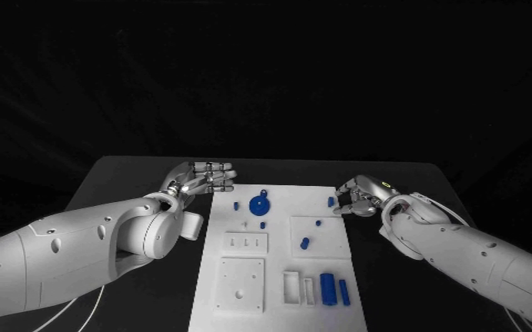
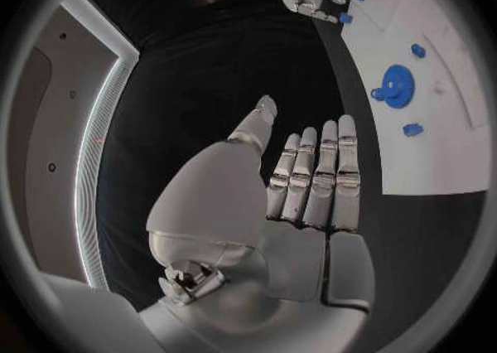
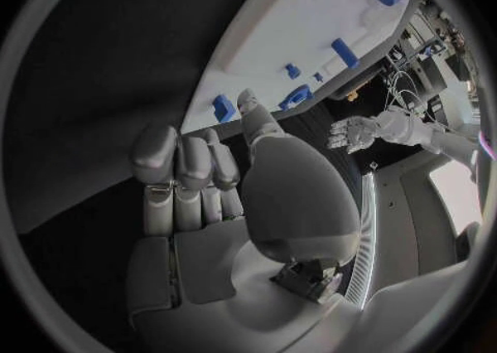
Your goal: Assemble the parts on the task board
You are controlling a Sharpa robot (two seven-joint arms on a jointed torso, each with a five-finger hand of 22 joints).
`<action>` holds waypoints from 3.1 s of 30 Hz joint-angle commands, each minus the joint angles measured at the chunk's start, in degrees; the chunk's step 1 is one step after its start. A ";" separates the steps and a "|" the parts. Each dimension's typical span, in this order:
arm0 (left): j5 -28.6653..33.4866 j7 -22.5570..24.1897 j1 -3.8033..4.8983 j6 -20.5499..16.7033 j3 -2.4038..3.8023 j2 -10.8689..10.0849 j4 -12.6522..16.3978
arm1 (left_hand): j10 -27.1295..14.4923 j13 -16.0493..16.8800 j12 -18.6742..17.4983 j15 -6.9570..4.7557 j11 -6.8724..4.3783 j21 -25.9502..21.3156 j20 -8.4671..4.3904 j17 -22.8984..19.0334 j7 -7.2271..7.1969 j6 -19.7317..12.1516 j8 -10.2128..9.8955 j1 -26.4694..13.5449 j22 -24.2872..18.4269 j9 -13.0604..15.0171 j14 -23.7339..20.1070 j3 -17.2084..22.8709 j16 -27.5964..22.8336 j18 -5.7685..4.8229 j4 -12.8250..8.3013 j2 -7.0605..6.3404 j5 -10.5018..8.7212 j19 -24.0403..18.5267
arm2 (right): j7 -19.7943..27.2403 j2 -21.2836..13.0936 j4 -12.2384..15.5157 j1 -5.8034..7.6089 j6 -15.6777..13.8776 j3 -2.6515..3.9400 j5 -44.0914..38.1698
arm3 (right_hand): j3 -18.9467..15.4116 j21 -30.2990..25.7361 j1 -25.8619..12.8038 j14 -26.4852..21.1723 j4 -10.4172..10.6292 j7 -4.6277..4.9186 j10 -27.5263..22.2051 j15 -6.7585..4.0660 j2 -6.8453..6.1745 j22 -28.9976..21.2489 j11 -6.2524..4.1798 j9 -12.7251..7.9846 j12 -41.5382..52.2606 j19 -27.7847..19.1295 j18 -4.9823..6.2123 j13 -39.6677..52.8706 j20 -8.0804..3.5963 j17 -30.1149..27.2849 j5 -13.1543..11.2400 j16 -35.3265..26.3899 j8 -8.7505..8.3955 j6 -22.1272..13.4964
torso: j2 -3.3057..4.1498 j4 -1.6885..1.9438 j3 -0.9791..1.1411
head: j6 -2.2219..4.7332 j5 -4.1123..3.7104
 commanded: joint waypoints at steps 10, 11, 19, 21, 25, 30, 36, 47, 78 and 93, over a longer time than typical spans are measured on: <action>0.08 0.82 -0.02 1.19 0.04 0.01 0.83 | -0.32 0.04 0.22 0.01 0.02 -0.31 -0.07 -0.04 0.14 -0.61 0.04 0.09 -0.04 -0.03 0.07 -0.34 -0.02 -0.56 -0.15 -0.01 0.30 0.17 | 1.44 1.65 -2.96 -0.23 -1.32 0.04 0.56 | 2.82 0.56 -0.59 0.14 -2.36 0.12 0.18 -0.20 1.65 6.55 -0.27 -0.07 0.22 0.05 -0.41 0.42 -0.35 0.50 -1.39 0.19 -0.31 1.04 | 0.78 0.74 0.45 | -0.06 -0.30; 0.06 0.82 -0.02 1.17 0.04 -0.04 0.94 | -0.34 0.04 0.22 0.02 0.06 -0.32 -0.06 -0.04 0.17 -0.64 0.04 0.02 -0.04 -0.03 0.05 -0.40 -0.02 -0.55 -0.11 0.03 0.30 0.18 | 1.31 1.71 -3.02 -0.23 -1.57 0.04 0.56 | 3.48 0.55 -0.64 0.15 -2.39 0.18 0.20 -0.16 1.46 6.54 -0.22 -0.06 0.25 0.06 -0.35 0.42 -0.29 0.51 -1.88 0.19 -0.28 1.11 | 0.85 0.74 0.47 | -0.03 -0.34; 0.01 0.75 -0.01 1.19 0.06 -0.11 1.24 | -0.34 0.04 0.22 0.02 0.06 -0.32 -0.06 -0.04 0.17 -0.64 0.04 0.02 -0.04 -0.03 0.05 -0.40 -0.02 -0.55 -0.11 0.03 0.30 0.18 | 0.69 1.93 -3.34 -0.24 -2.78 0.05 0.58 | 4.93 0.62 -1.03 0.24 -2.17 0.33 0.31 -0.08 1.42 6.55 -0.08 -0.07 0.37 0.09 -0.27 0.42 -0.20 0.59 -2.07 0.28 -0.31 1.38 | 0.93 0.80 0.49 | -0.07 -0.45; 0.01 0.74 -0.01 1.20 0.06 -0.10 1.23 | -0.34 0.04 0.22 0.02 0.06 -0.32 -0.06 -0.04 0.17 -0.64 0.04 0.02 -0.04 -0.03 0.05 -0.40 -0.02 -0.55 -0.11 0.03 0.30 0.18 | 0.67 1.99 -3.42 -0.24 -2.81 0.05 0.59 | 5.10 0.69 -1.13 0.24 -2.10 0.32 0.31 -0.08 1.49 6.56 -0.08 -0.07 0.39 0.10 -0.28 0.42 -0.20 0.58 -2.02 0.27 -0.31 1.41 | 0.93 0.81 0.48 | -0.06 -0.45; -0.01 0.68 -0.01 1.23 0.06 -0.08 1.22 | -0.34 0.04 0.22 0.02 0.06 -0.32 -0.06 -0.04 0.17 -0.64 0.04 0.02 -0.04 -0.03 0.05 -0.40 -0.02 -0.55 -0.11 0.03 0.30 0.18 | 0.73 2.20 -3.55 -0.24 -2.86 0.05 0.52 | 5.96 0.70 -1.38 0.26 -2.12 0.24 0.31 -0.13 1.68 6.56 -0.16 -0.08 0.40 0.09 -0.28 0.40 -0.22 0.64 -2.20 0.33 -0.33 1.69 | 0.87 0.80 0.47 | -0.18 -0.34; -0.02 0.59 -0.01 1.24 0.06 -0.06 1.21 | -0.34 0.04 0.22 0.02 0.06 -0.32 -0.06 -0.04 0.17 -0.64 0.04 0.02 -0.04 -0.03 0.05 -0.40 -0.02 -0.55 -0.11 0.03 0.30 0.18 | 0.88 2.39 -3.62 -0.23 -2.59 0.05 0.40 | 7.45 0.88 -1.84 0.29 -2.64 -0.11 0.44 -0.33 2.04 6.59 -0.33 -0.10 0.54 0.11 -0.47 0.47 -0.43 0.70 -2.42 0.38 -0.36 3.50 | 0.86 0.79 0.46 | 0.09 -0.30; -0.06 0.45 -0.01 1.22 0.06 -0.04 1.20 | -0.36 0.05 0.22 0.04 0.10 -0.35 -0.05 -0.04 0.24 -0.72 0.04 0.11 -0.03 -0.03 0.04 -0.39 -0.02 -0.52 0.01 0.00 0.28 0.20 | 1.07 2.54 -3.66 -0.23 -2.09 0.06 0.31 | 9.46 1.01 -2.33 0.29 -3.77 -0.54 0.44 -0.53 2.73 6.60 -0.57 -0.10 0.54 0.04 -0.66 0.51 -0.65 0.77 -3.15 0.38 -0.34 4.88 | 0.86 0.74 0.45 | 0.16 -0.22; -0.22 -0.10 0.00 0.82 0.07 -0.06 1.02 | -0.41 0.05 0.23 0.07 0.19 -0.35 -0.05 -0.04 0.42 -1.07 0.02 0.13 -0.03 -0.05 0.06 -0.36 -0.02 -0.51 0.05 0.02 0.30 0.22 | 1.18 2.64 -3.55 -0.23 -1.64 0.06 0.19 | 10.60 1.06 -2.62 0.32 -4.59 -0.76 0.54 -0.66 3.07 6.60 -0.69 -0.10 0.68 0.01 -0.79 0.64 -0.80 0.86 -3.46 0.44 -0.34 5.28 | 0.84 0.69 0.50 | 0.15 -0.13; -0.37 -0.70 0.00 0.98 0.08 0.00 0.95 | -0.60 0.05 0.23 0.12 0.28 -0.36 -0.02 -0.04 0.52 -1.72 0.00 0.38 -0.02 -0.07 0.03 -0.20 -0.02 -0.46 0.25 -0.23 0.10 0.24 | 1.18 2.90 -3.35 -0.23 -2.21 0.06 0.83 | 16.31 1.58 -2.35 0.34 -6.09 -1.17 0.57 -0.98 5.40 6.69 -0.96 0.11 0.88 -0.05 -0.96 1.02 -1.19 1.36 -4.11 0.69 -0.07 10.76 | 0.82 0.68 0.49 | 0.07 -0.21; -3.11 -3.01 0.03 3.17 0.10 -0.32 0.95 | 5.16 0.05 0.31 -2.10 -1.13 1.48 -2.04 0.50 -0.11 2.10 0.21 -0.17 0.65 0.12 7.23 -0.68 1.38 -0.99 0.13 1.28 0.09 3.06 | 0.33 2.37 -0.77 -0.01 -3.80 0.06 1.37 | 19.15 2.11 -3.63 0.43 -8.56 -1.32 0.72 -1.12 5.39 6.71 -1.08 0.06 0.74 -0.16 -1.12 1.22 -1.40 1.87 -3.94 0.72 -0.29 12.38 | 0.73 0.44 0.55 | 0.04 -0.02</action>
